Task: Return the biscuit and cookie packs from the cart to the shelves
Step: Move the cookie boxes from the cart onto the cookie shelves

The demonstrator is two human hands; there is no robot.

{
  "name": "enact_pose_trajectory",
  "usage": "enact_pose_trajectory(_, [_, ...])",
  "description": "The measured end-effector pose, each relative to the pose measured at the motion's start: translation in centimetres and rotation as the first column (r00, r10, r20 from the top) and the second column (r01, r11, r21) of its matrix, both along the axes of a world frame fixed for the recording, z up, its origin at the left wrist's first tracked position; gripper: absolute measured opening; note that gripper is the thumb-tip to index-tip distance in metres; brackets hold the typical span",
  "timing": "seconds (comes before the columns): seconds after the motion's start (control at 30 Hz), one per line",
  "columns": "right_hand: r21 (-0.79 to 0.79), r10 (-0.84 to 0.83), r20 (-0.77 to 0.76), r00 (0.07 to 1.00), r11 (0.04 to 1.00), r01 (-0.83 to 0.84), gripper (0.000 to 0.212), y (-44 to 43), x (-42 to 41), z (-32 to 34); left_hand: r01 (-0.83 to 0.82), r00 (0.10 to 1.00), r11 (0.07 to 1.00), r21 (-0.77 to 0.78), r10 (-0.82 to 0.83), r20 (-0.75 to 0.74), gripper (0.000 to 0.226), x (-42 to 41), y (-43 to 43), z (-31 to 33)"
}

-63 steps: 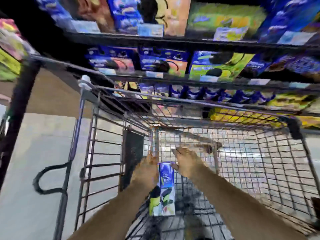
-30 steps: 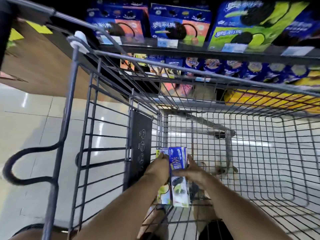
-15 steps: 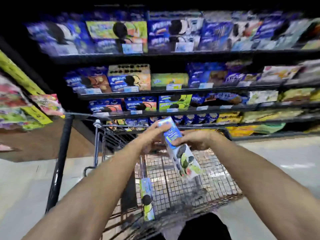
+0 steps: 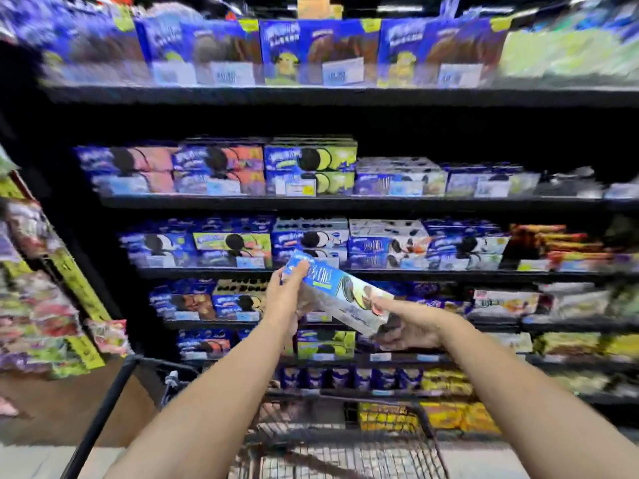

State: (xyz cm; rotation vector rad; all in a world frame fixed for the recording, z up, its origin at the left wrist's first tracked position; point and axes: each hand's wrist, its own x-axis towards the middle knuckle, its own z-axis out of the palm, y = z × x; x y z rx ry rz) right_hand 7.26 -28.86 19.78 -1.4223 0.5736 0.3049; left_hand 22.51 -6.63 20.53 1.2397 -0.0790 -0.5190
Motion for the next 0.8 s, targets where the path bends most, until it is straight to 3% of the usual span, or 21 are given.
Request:
enact_pose_trajectory(0.17, [0.020, -0.043, 0.094, 0.995, 0.999, 0.041, 0.082, -3.9, 0.4, 3.5, -0.088, 0.995, 0.993, -0.081, 0.091, 0.039, 0.033, -0.5, -4.0, 3.1])
enact_pose_trajectory(0.27, [0.014, -0.072, 0.144, 0.987, 0.997, 0.071, 0.082, -5.6, 0.5, 5.9, -0.079, 0.980, 0.996, -0.048, 0.087, 0.181, 0.036, -0.6, -5.4, 4.9])
enact_pose_trajectory(0.4, [-0.077, -0.109, 0.261, 0.959, 0.988, 0.133, 0.080, -8.2, -0.2, 9.0, -0.078, 0.851, 0.972, 0.220, -0.050, 0.523, 0.061, -0.1, -6.3, 7.9])
enact_pose_trajectory(0.5, [-0.237, -0.107, 0.334, 0.937, 0.952, 0.193, 0.099, -10.0, -1.3, 11.3, -0.055, 0.722, 0.925, 0.375, -0.222, 0.655, 0.042, 0.5, -7.0, 10.0])
enact_pose_trajectory(0.6, [-0.408, -0.091, 0.375, 0.922, 0.877, 0.252, 0.116, -11.2, -2.3, 13.6, -0.043, 0.612, 0.864, 0.502, -0.374, 0.697, 0.042, 1.5, -8.1, 11.5])
enact_pose_trajectory(0.8, [-0.522, -0.056, 0.507, 0.860, 0.774, 0.358, 0.112, -14.1, -2.5, 17.5, -0.046, 0.593, 0.872, 0.487, -0.369, 0.716, 0.031, 1.6, -11.3, 14.6])
